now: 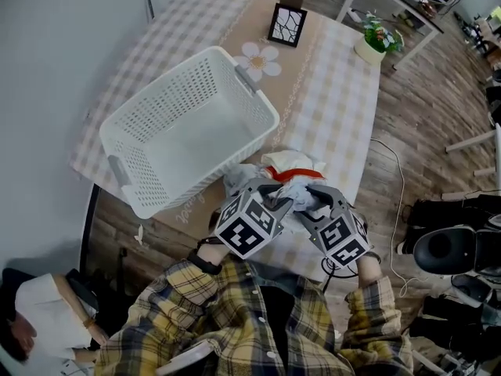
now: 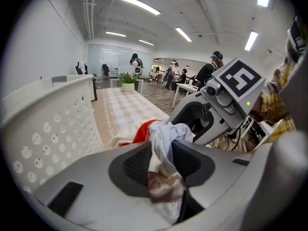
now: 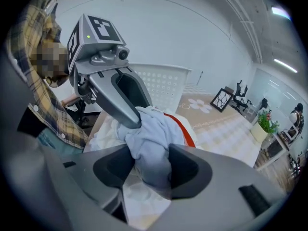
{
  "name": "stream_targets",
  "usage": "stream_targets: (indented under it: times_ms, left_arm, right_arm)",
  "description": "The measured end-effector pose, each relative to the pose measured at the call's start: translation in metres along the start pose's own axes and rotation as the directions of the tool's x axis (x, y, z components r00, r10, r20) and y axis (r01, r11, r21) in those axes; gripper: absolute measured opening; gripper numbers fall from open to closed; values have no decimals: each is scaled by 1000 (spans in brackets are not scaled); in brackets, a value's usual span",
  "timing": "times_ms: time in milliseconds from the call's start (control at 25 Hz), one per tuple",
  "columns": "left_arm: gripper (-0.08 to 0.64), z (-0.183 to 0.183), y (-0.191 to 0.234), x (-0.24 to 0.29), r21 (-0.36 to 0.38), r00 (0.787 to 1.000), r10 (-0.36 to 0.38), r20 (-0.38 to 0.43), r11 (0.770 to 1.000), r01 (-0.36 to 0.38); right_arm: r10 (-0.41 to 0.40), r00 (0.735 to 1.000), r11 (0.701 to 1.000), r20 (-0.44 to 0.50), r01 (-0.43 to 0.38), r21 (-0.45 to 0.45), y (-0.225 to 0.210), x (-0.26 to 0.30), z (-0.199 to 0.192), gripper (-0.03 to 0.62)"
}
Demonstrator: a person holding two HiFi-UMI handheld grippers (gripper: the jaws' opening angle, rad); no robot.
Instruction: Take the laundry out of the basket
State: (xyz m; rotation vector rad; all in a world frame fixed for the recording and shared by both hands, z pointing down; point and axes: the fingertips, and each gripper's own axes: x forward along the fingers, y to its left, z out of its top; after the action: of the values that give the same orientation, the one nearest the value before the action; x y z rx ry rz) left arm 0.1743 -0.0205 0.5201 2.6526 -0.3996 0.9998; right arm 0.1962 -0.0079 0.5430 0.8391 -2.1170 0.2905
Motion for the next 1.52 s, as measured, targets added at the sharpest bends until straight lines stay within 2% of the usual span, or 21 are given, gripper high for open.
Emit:
stream_targets:
  times_ms: [160, 240, 360, 480, 560, 680, 800, 840, 880, 920, 1120, 1320, 1400, 1520]
  left_arm:
    - [195, 12, -4, -17, 13, 999, -2, 37, 1000, 2]
    - [196, 19, -6, -28, 23, 998, 2, 63, 1000, -4]
    - [196, 34, -8, -49, 23, 992, 9, 123, 1000, -12]
    - [196, 54, -11, -75, 12, 977, 12, 211, 1000, -15]
    - [196, 69, -10, -95, -1, 957, 20, 289, 1000, -21]
    - [196, 93, -1, -130, -27, 908, 59, 415, 998, -53]
    - [182, 112, 7, -169, -97, 846, 101, 524, 994, -58]
    - [141, 117, 9, -181, -126, 826, 112, 552, 991, -50]
    - [140, 120, 11, -193, -145, 810, 123, 574, 988, -47]
    - [140, 122, 13, -204, -155, 797, 135, 589, 987, -52]
    - [138, 127, 21, -251, -157, 748, 186, 637, 981, -110]
    - [100, 122, 34, -302, -144, 725, 216, 654, 976, -161]
    - [77, 117, 40, -314, -156, 712, 238, 661, 971, -180]
    - [47, 111, 45, -317, -189, 689, 276, 670, 961, -201]
  right_arm:
    - [18, 1000, 1000, 23, -19, 15, 1, -22, 6, 258]
    - [24, 998, 998, 54, -27, 52, 0, -37, 10, 258]
    - [29, 991, 992, 129, -44, 119, -2, -64, 21, 258]
    - [10, 971, 981, 238, -55, 185, -6, -92, 47, 259]
    - [-24, 942, 970, 335, -60, 238, -11, -110, 75, 258]
    - [-84, 868, 944, 489, -87, 317, -17, -133, 122, 259]
    - [-102, 797, 940, 596, -119, 320, -13, -151, 166, 256]
    - [-110, 777, 940, 620, -121, 319, -10, -155, 178, 223]
    - [-119, 761, 940, 638, -121, 319, -7, -158, 189, 189]
    - [-126, 749, 940, 651, -119, 319, -4, -160, 199, 187]
    - [-129, 704, 951, 698, -111, 288, 14, -162, 245, 123]
    - [-123, 668, 963, 734, -98, 251, 39, -156, 302, 49]
    - [-112, 663, 968, 741, -96, 233, 45, -150, 318, 33]
    - [-86, 669, 974, 738, -98, 203, 49, -141, 327, 8]
